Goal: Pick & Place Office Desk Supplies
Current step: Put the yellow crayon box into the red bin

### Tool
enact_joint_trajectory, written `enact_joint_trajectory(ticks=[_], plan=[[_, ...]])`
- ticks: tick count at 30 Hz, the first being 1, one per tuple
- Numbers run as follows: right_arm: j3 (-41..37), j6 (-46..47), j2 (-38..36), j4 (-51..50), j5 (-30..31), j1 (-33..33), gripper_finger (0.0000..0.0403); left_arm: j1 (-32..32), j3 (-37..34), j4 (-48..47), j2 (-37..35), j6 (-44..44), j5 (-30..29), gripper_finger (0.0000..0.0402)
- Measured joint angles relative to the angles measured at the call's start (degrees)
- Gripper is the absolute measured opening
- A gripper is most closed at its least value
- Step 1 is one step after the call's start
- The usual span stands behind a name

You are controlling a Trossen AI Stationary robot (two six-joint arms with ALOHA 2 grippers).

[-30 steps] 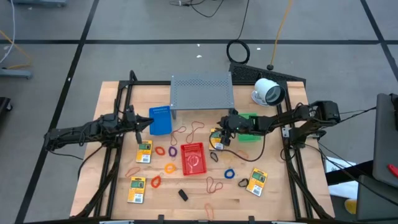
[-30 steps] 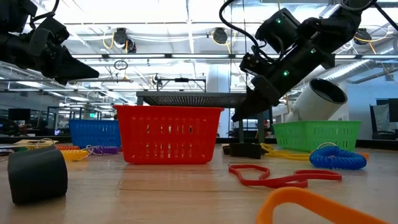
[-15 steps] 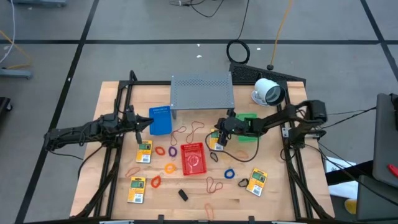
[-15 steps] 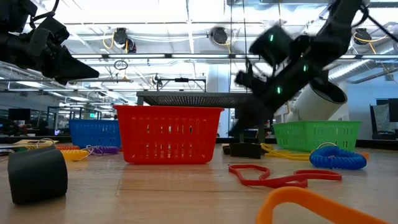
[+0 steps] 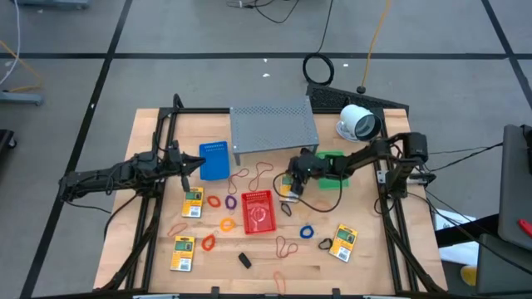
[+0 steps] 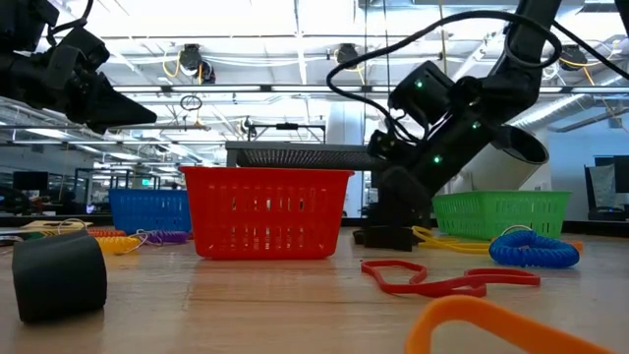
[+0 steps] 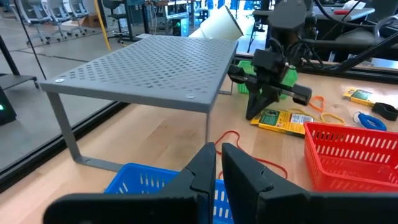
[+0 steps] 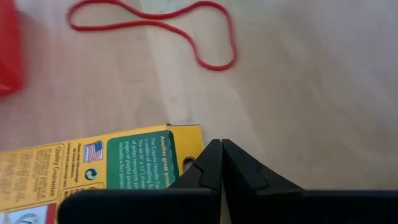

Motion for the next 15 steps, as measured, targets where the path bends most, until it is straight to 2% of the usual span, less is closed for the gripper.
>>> enact_joint_trajectory(ticks=[7, 11, 15], plan=[[0.00, 3.53, 0.00, -0.44, -13.96, -1.57, 0.0000, -0.02, 0.00, 0.00, -0.02, -0.07, 0.00, 0.0035], [0.00, 4.24, 0.02, -0.66, -17.24, -1.61, 0.0000, -0.01, 0.00, 0.00, -0.01, -0.11, 0.00, 0.0035], [-0.02, 4.25, 0.07, -1.08, -24.84, -1.39, 0.0000, -0.01, 0.00, 0.00, 0.00, -0.13, 0.00, 0.0035]])
